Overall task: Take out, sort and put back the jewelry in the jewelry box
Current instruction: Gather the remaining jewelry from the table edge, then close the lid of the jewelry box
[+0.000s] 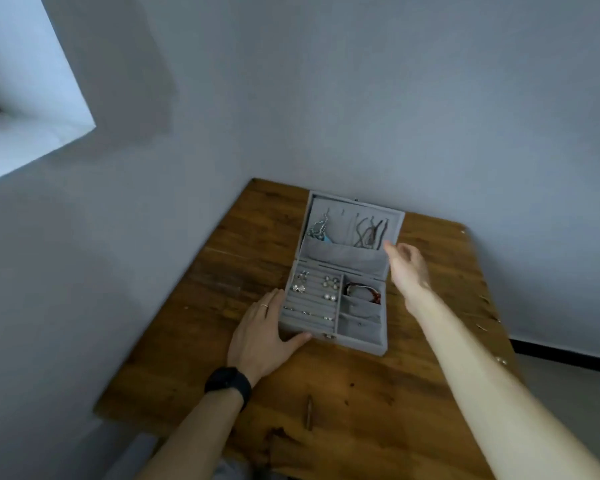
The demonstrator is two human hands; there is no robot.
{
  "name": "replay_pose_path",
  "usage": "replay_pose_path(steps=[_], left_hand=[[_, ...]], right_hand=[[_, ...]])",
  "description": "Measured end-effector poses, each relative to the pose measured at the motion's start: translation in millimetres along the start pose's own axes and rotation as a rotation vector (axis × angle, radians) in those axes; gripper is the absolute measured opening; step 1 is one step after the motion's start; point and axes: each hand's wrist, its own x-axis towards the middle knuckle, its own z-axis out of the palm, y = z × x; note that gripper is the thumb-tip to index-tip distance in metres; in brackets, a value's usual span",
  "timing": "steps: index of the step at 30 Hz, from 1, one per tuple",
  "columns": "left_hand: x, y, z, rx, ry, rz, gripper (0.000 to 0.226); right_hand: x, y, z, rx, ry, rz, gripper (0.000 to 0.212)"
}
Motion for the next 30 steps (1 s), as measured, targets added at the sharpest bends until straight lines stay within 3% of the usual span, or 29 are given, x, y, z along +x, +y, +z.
replay_pose_path(steps=[5,18,23,30], left_hand=[[3,3,-2,0.031,0.016,0.023,0.105],[2,1,-2,0.015,0.029,0.031,0.105],[-2,6,-6,0.018,0.020,0.006,0.104],[-2,6,-8,-0.059,0.012,-0.022,0.101]], right_hand=[[35,-29,16,0.134,0.057,0.066,0.079],[39,-30,12,0.304,0.071,0.137,0.075],[27,-25,6,0.309,0.098,0.079,0.041],[-13,-13,-5,0.293,0.089,-0.006,0.045]])
